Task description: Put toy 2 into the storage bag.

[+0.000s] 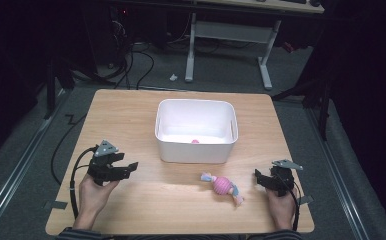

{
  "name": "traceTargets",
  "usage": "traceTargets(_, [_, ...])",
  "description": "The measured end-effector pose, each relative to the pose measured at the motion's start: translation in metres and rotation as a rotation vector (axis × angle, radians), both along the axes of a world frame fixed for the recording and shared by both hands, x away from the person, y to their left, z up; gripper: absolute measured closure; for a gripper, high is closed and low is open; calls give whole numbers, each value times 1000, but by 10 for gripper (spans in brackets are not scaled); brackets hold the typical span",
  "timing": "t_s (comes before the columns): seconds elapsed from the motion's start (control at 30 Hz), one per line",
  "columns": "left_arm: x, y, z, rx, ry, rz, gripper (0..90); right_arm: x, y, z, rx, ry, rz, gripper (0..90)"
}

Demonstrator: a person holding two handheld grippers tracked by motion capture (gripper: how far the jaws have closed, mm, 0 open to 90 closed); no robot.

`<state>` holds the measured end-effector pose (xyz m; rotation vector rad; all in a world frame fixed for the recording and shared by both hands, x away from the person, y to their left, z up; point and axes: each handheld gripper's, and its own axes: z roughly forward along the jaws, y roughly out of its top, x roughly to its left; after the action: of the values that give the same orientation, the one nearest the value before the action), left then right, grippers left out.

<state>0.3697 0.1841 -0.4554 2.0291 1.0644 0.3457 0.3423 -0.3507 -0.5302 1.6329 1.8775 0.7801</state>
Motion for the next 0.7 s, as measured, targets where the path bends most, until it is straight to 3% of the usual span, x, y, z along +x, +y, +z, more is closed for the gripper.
traceTargets(0.13, [2,-1,-10,-5,6,6,353,0,0,0,0,0,0,260])
traceTargets(0.43, [8,-7,-37,34,8,19,349,0,0,0,1,1,-2,260])
traceTargets(0.7, [13,-13,-51,54,-3,35,346,0,0,0,2,1,-2,260])
